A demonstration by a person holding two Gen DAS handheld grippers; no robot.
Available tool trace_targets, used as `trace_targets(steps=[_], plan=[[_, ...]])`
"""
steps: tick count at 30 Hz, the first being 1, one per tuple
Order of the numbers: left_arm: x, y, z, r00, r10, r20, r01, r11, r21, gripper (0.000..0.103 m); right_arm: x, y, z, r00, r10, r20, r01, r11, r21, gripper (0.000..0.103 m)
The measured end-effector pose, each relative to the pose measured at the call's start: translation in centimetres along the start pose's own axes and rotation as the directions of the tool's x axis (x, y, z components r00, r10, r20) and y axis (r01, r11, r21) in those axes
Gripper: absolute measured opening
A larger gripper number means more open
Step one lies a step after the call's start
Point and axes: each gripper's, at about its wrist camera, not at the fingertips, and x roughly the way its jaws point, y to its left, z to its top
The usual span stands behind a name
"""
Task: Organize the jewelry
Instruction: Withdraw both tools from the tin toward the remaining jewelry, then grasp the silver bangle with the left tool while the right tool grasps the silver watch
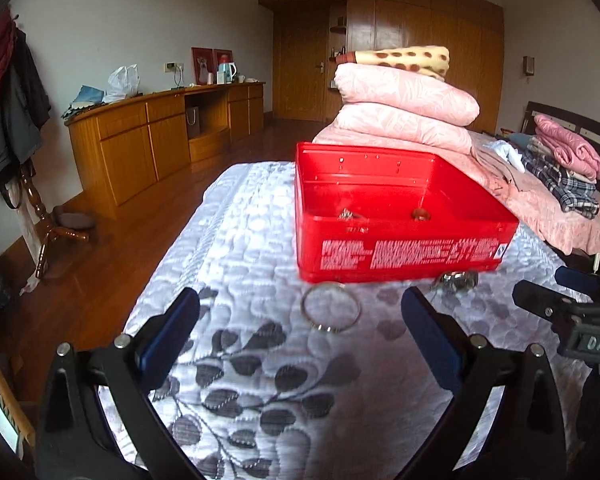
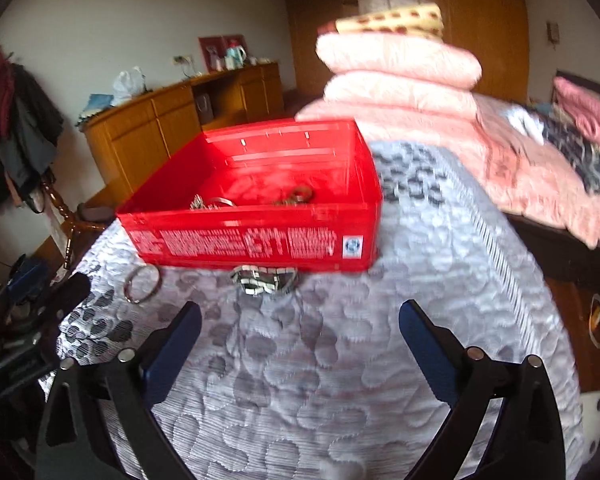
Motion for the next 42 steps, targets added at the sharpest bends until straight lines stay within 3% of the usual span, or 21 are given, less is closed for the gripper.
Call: trace_targets(steps=[8, 14, 18, 22, 26, 36, 40, 42], plan=[[0.5, 0.4, -0.6, 1.000, 0.017, -0.019, -0.018, 1.000, -0.007, 0.098, 1.5, -0.6, -0.2, 1.000, 0.029, -0.006, -0.029, 0.997, 0.069, 0.097], [2.0, 0.3, -0.3, 0.996, 0.016, -0.084, -0.017, 1.000, -0.008, 0.098, 2.0, 0.7, 0.6, 0.999, 0.050, -0.013, -0.049, 0.999, 0.019, 0.097], [3.0, 0.0, -0.1, 0.992, 0.009, -0.125, -0.010, 1.000, -0.008, 0.098, 2.9, 1.5, 1.1, 0.999, 0.008, -0.043, -0.008, 1.000, -0.013, 0.097], [4.3, -0.1, 0.0, 0.983, 0.000, -0.183, -0.004, 1.000, -0.018, 0.098, 3.9, 1.6, 1.4, 0.997, -0.012, -0.071, 0.010, 1.000, -0.017, 0.096], [5.4, 0.1, 0.2, 0.974, -0.013, -0.227, 0.003, 0.999, -0.047, 0.097, 4.8, 1.8, 1.6, 0.995, -0.024, -0.099, 0.020, 0.999, -0.039, 0.087], [7.4, -1.0, 0.7, 0.957, -0.047, -0.286, 0.038, 0.999, -0.035, 0.097, 6.4, 1.3, 1.7, 0.991, 0.007, -0.137, -0.007, 1.000, 0.000, 0.085], [8.4, -1.2, 0.7, 0.948, -0.052, -0.315, 0.041, 0.998, -0.041, 0.097, 6.8, 1.2, 2.1, 0.990, 0.007, -0.144, -0.007, 1.000, 0.004, 0.078], [8.8, -1.2, 0.7, 0.942, -0.060, -0.331, 0.047, 0.998, -0.047, 0.092, 7.0, 1.3, 2.3, 0.989, 0.010, -0.146, -0.010, 1.000, 0.004, 0.078]])
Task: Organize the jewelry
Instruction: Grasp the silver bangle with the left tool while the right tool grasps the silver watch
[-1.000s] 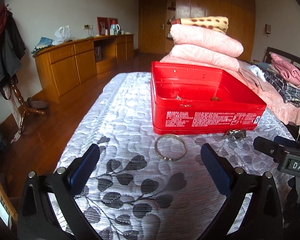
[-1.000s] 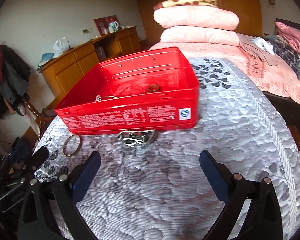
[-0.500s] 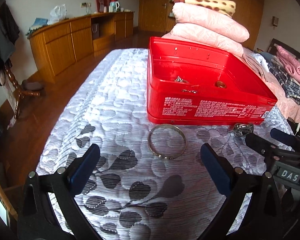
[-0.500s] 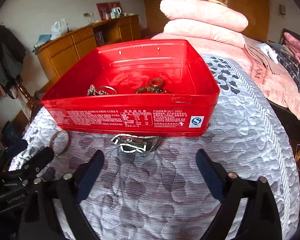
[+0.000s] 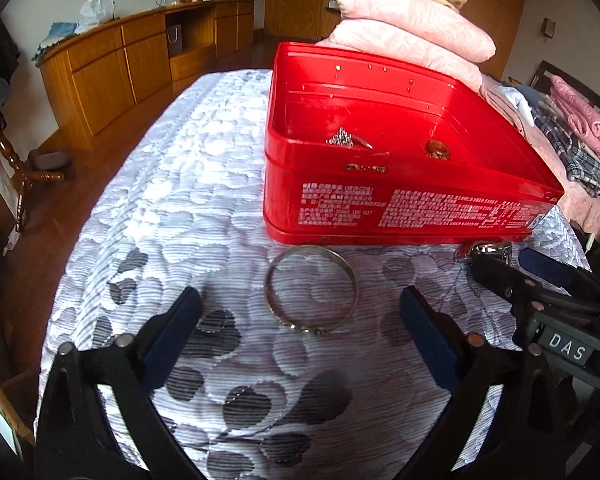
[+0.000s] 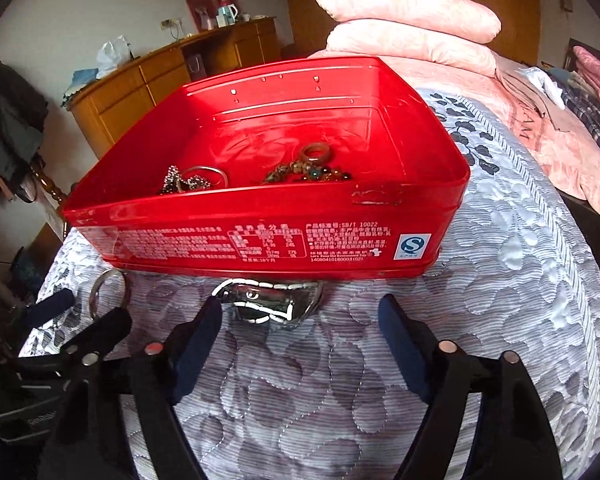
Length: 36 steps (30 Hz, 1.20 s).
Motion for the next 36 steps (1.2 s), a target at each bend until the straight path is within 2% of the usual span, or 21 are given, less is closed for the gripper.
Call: trace_targets(steps=[4, 13, 15, 17, 20, 26, 36], plan=[[0.4, 0.2, 0.3, 1.000, 0.023, -0.006, -0.023, 1.000, -0.008, 0.082, 0.3, -0.1, 0.2, 1.000, -0.001, -0.003, 0.001, 1.000, -0.007, 0.076], [1.2, -0.4, 0.9, 0.998, 0.053, -0.019, -0.053, 0.998, 0.017, 0.081, 0.9, 0.8, 0.7, 1.000, -0.004, -0.012, 0.004, 1.000, -0.015, 0.076], [1.0, -0.3, 0.9, 0.998, 0.055, -0.015, -0.055, 0.998, 0.012, 0.077, 0.7, 0.6, 0.7, 1.000, 0.010, -0.005, -0.010, 1.000, -0.012, 0.069], [0.8, -0.3, 0.8, 0.998, 0.055, -0.003, -0.055, 0.998, 0.012, 0.062, 0.5, 0.4, 0.5, 0.999, 0.045, -0.002, -0.045, 0.999, -0.008, 0.049], [0.5, -0.1, 0.8, 0.998, 0.065, 0.011, -0.065, 0.998, 0.004, 0.047, 0.3, 0.4, 0.2, 0.998, 0.056, -0.009, -0.056, 0.998, -0.014, 0.034], [0.2, -0.1, 0.5, 0.998, 0.057, 0.017, -0.057, 0.998, 0.017, 0.047, -0.4, -0.3, -0.4, 0.997, 0.072, -0.004, -0.072, 0.997, -0.010, 0.028], [-1.3, -0.3, -0.8, 0.998, 0.042, 0.039, -0.043, 0.999, 0.022, 0.047, -1.9, -1.2, -2.0, 0.995, 0.098, -0.012, -0.098, 0.995, 0.004, 0.027]])
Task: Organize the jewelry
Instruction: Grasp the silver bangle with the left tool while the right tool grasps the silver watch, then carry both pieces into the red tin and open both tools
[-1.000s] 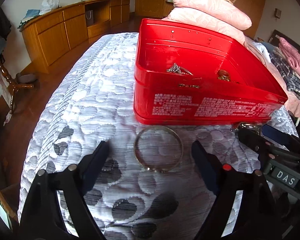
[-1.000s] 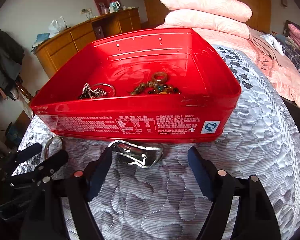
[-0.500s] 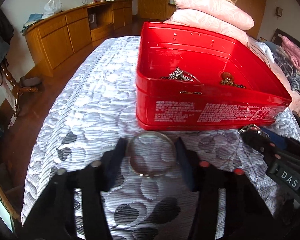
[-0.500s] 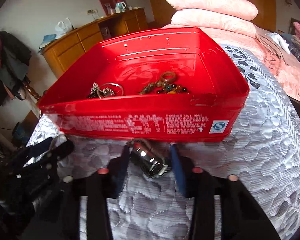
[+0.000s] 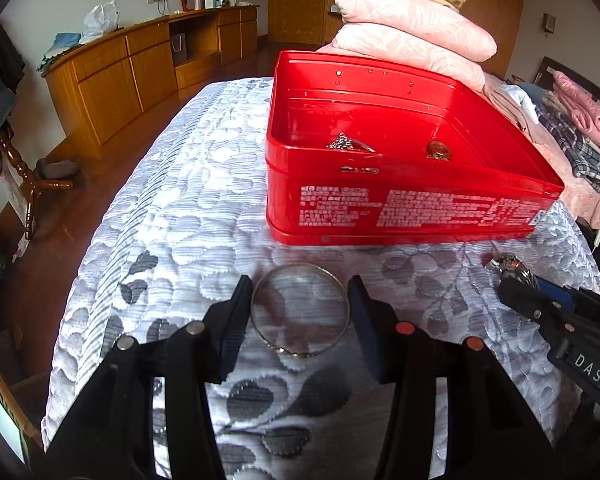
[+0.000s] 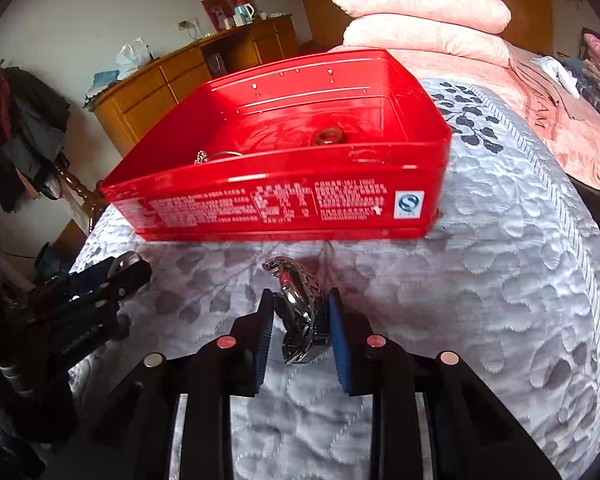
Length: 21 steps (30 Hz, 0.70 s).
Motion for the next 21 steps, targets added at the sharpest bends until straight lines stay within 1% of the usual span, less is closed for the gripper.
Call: trace_targets(steps=[5, 13, 17, 21], plan=[[-1.5, -0.5, -0.6, 0.999, 0.005, 0.040, -0.006, 1.000, 0.004, 0.047, -1.0, -0.4, -0.4, 1.000, -0.014, 0.024, 0.014, 1.000, 0.012, 0.027], [-3.8, -0.7, -0.1, 0.995, -0.018, 0.103, 0.018, 1.000, -0.005, 0.047, -3.9, 0.5, -0.1, 0.994, -0.041, 0.105, 0.043, 0.999, -0.015, 0.027], [-4.9, -0.7, 0.9, 0.989, -0.036, 0.143, 0.037, 0.999, -0.003, 0.047, -5.2, 0.6, 1.0, 0.988, -0.036, 0.151, 0.040, 0.999, -0.024, 0.027], [-6.1, -0.3, 3.0, 0.981, -0.071, 0.182, 0.076, 0.997, -0.018, 0.047, -6.3, 0.6, 3.4, 0.978, -0.039, 0.205, 0.046, 0.998, -0.031, 0.027]])
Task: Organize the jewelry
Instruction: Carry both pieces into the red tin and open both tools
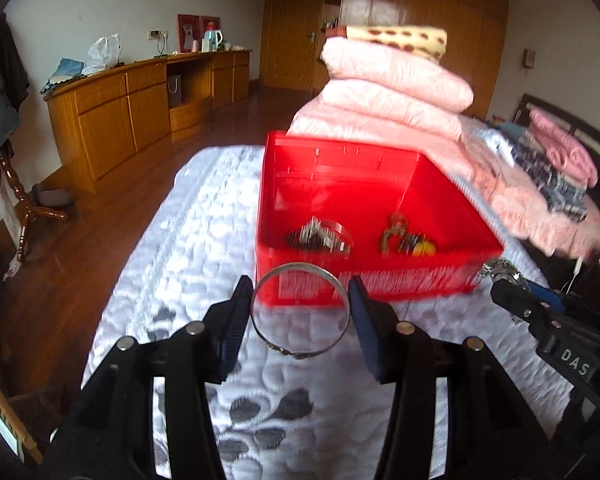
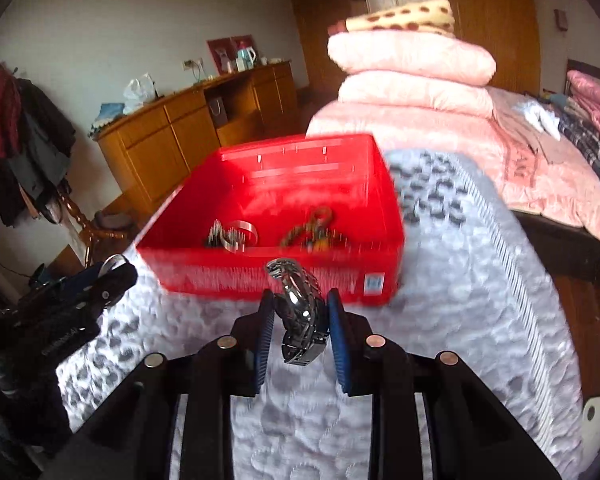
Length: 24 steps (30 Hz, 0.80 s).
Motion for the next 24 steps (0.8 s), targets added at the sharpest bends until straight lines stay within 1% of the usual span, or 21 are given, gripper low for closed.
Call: trace_targets(steps=[2, 5, 11, 15, 19, 21, 22, 23, 24], plan=[[-0.3, 0.1, 1.7, 0.999, -0.028, 0.023, 0.029, 1.000, -0.011, 0.047, 0.0, 0.0, 1.2, 1.000, -0.008, 0.016, 0.009, 1.000, -0.005, 0.027], [-0.4, 0.2, 3.5, 0.998, -0.026, 0.059, 0.027, 1.000, -0.015, 0.047, 0.3, -0.1, 2.8, 0.999, -0.006, 0.036, 0.006, 1.000, -0.001, 0.027], [0.4, 0.1, 5.3, 0.996, -0.043, 0.082, 0.046, 0.999, -0.029, 0.047, 2.5, -0.4, 4.7, 0.999, 0.005, 0.038, -0.006, 1.000, 0.007, 0.027], [2.6, -0.6, 6.0, 0.997, -0.044, 0.068, 0.045, 0.999, -0.015, 0.047, 5.2, -0.7, 5.6, 1.000, 0.007, 0.010, -0.007, 1.000, 0.015, 0.027], [5.7, -1.4, 6.1, 0.999, -0.038, 0.022, 0.037, 0.999, 0.010, 0.048, 7.5, -0.8, 5.6, 1.000, 0.016, -0.021, -0.016, 1.000, 0.023, 0.027], [7.0, -1.5, 6.1, 1.000, -0.031, 0.001, 0.031, 0.999, 0.017, 0.049, 8.0, -0.8, 5.5, 1.000, 0.017, -0.015, -0.017, 1.000, 0.016, 0.029], [7.6, -1.5, 6.1, 0.999, -0.031, -0.004, 0.031, 0.999, 0.018, 0.055, 7.9, -0.7, 5.5, 1.000, 0.015, -0.005, -0.015, 1.000, 0.011, 0.031], [7.9, -1.5, 6.1, 1.000, -0.031, -0.002, 0.031, 0.999, 0.022, 0.063, 7.8, -0.8, 5.5, 1.000, 0.013, 0.004, -0.013, 1.000, 0.006, 0.036], [8.1, -1.5, 6.0, 1.000, -0.025, 0.003, 0.025, 0.999, 0.028, 0.066, 7.6, -0.9, 5.4, 1.000, 0.011, 0.013, -0.011, 1.000, 0.008, 0.038]])
